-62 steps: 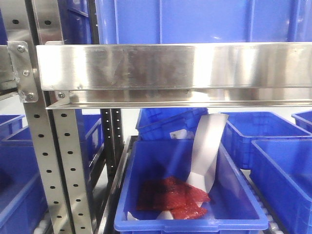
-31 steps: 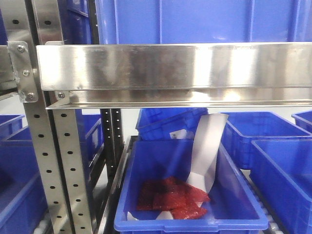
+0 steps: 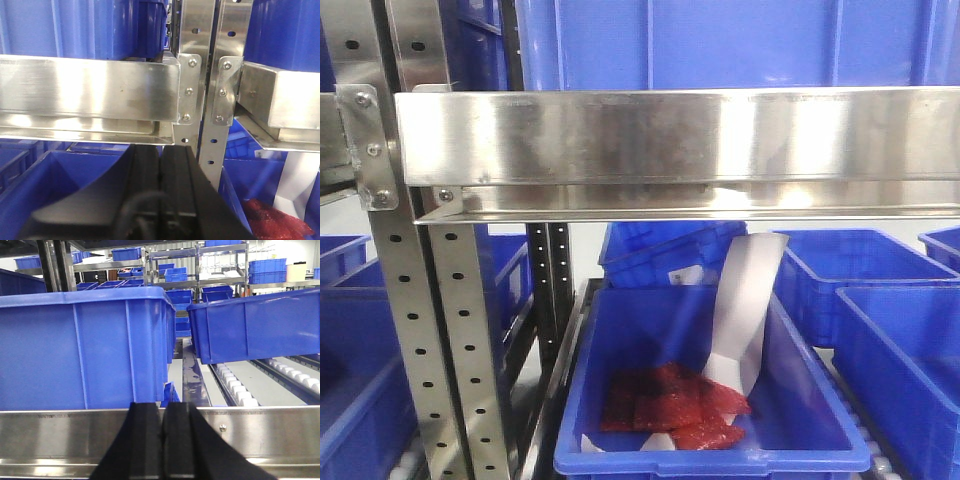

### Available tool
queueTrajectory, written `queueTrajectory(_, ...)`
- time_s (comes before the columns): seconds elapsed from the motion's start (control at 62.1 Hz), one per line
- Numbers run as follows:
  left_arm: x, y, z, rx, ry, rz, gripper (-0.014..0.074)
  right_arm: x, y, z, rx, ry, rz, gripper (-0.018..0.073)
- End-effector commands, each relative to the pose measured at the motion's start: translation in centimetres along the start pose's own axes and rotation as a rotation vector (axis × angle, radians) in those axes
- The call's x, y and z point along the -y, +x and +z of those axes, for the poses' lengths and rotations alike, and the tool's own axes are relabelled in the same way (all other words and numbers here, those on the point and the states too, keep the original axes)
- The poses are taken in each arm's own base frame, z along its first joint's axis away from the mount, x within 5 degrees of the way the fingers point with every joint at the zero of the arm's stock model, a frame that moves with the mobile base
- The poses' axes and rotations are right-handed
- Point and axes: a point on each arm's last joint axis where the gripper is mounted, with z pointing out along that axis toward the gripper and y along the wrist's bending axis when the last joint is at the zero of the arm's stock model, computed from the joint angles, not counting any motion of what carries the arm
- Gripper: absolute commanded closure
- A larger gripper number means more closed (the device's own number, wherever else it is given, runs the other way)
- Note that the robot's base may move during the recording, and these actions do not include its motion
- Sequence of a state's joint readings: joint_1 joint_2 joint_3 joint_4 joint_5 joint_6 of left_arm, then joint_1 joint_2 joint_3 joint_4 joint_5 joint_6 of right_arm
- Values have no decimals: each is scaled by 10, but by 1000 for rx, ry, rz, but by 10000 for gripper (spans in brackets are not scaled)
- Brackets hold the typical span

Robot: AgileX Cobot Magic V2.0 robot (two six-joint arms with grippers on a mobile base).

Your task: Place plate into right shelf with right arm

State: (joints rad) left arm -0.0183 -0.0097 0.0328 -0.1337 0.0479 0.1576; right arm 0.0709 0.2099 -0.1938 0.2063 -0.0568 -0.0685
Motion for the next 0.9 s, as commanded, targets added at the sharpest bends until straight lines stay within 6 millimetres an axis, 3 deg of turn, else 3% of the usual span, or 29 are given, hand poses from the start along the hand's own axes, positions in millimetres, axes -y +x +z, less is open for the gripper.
queueTrajectory(0.0,-1,-5,-1,89,-12,-15,724,0,-15,0,106,11,-6,505)
queueTrajectory(0.258,-1,-5,-1,89,-12,-15,724,10,6,-6,93,120,-70,505)
queueTrajectory(0.419,-1,-5,-1,89,-12,-15,724,10,22,-12,86,109,-169,505)
queueTrajectory(0.676,-1,-5,-1,89,-12,-15,724,11,45,-19,104,71,-153,505)
queueTrajectory(0.885,-1,-5,-1,89,-12,-15,724,9,48,-21,75,41,-144,505)
